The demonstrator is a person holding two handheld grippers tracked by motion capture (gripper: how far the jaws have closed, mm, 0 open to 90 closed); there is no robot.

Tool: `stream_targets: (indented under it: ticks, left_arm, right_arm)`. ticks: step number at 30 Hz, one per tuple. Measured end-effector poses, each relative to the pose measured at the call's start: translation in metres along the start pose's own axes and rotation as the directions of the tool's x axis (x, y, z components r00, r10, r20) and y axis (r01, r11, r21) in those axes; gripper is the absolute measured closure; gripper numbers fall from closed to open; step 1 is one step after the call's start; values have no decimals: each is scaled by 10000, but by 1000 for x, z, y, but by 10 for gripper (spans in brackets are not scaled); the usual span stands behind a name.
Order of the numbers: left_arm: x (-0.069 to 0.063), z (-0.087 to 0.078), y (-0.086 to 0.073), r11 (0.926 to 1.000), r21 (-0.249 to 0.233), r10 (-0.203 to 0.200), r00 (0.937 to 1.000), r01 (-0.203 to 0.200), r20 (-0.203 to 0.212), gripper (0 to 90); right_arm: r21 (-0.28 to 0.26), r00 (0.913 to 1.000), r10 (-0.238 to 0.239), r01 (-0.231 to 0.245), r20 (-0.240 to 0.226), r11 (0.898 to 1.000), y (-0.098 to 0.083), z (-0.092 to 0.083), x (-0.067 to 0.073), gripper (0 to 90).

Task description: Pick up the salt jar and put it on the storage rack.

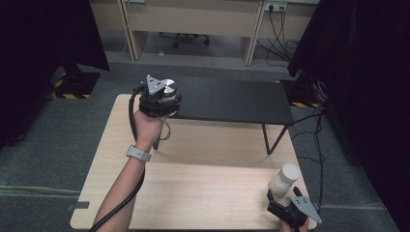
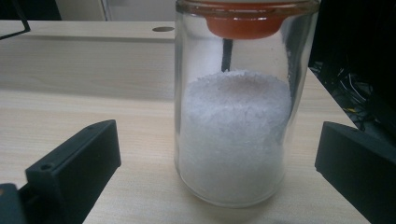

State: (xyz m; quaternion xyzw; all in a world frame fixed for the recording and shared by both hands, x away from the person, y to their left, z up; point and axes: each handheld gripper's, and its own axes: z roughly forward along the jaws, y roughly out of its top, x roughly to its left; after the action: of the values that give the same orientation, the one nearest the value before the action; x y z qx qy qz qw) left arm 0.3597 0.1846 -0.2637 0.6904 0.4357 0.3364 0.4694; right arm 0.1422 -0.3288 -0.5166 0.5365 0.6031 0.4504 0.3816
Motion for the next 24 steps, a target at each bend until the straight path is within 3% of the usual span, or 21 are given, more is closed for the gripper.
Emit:
stream_targets:
  ticks: [24]
  left_arm:
    - [8, 37, 14, 10000, -21, -25, 9998, 25, -176, 309]
  right_arm:
    - [198, 10000, -68, 69, -8, 9998, 3, 2, 0, 3]
